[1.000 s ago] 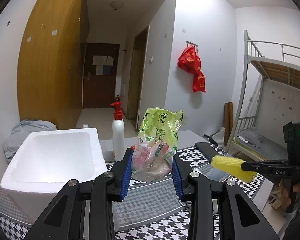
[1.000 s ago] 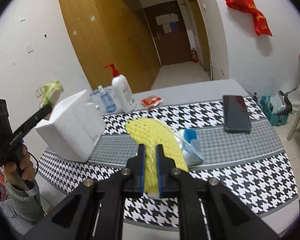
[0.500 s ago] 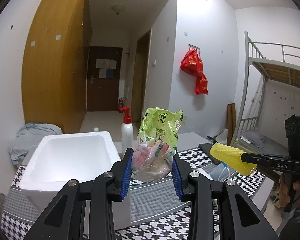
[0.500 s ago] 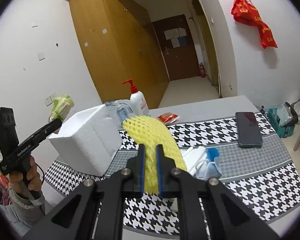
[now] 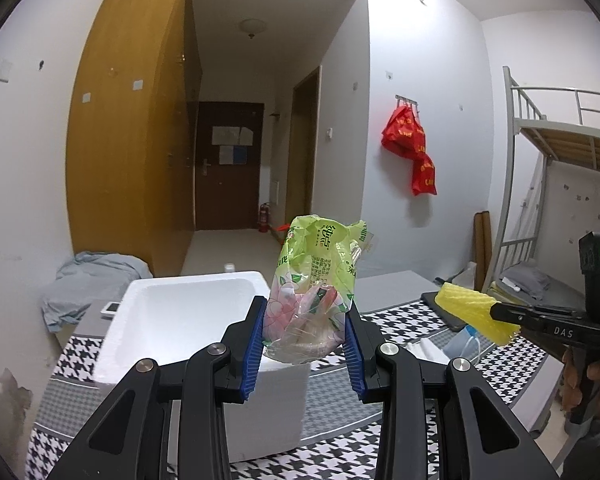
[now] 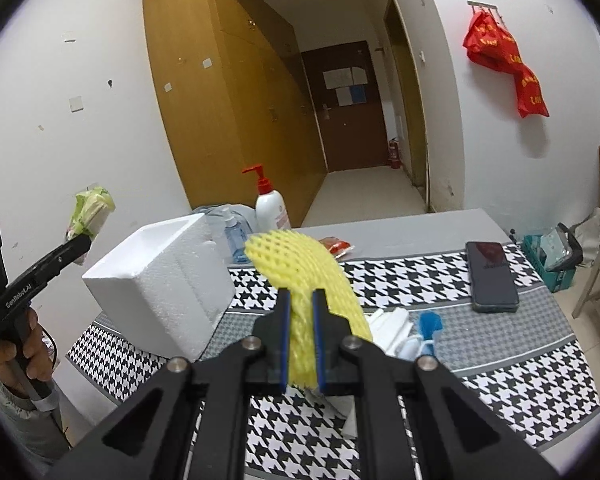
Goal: Organize soft objects
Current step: 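Carry the yellow net over the foam box with the right tool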
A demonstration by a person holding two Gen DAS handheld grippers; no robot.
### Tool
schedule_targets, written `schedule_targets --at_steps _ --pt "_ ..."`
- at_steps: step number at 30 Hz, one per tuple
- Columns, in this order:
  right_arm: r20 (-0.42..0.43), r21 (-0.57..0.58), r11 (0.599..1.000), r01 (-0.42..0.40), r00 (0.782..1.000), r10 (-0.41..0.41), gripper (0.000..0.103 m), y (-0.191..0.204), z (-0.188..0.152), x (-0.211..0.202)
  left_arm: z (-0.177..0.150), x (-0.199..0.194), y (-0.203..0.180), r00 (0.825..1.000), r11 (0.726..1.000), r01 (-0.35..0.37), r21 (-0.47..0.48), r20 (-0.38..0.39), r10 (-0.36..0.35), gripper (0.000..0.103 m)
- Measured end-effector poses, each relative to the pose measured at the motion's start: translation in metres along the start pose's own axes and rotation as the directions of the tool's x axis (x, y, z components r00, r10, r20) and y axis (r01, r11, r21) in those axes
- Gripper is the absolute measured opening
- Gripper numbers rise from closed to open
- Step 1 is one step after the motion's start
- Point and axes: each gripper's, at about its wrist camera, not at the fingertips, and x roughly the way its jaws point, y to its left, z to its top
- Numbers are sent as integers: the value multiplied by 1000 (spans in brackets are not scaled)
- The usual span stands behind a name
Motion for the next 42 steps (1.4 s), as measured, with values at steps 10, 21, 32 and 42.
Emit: schedule_targets --at_steps 10,21,32,42 --pt "6 -43 997 -64 998 64 13 30 7 10 4 -14 17 998 998 -56 -2 13 56 37" --pt "-1 -104 985 -137 990 138 13 62 16 27 6 -23 37 991 991 -132 -24 17 132 37" --pt "-7 -154 972 -177 984 178 13 87 26 38 5 -29 51 983 982 -182 -46 16 183 37" --pt "-14 -213 958 -194 981 196 13 116 29 51 0 -34 61 975 973 -223 -65 1 224 37"
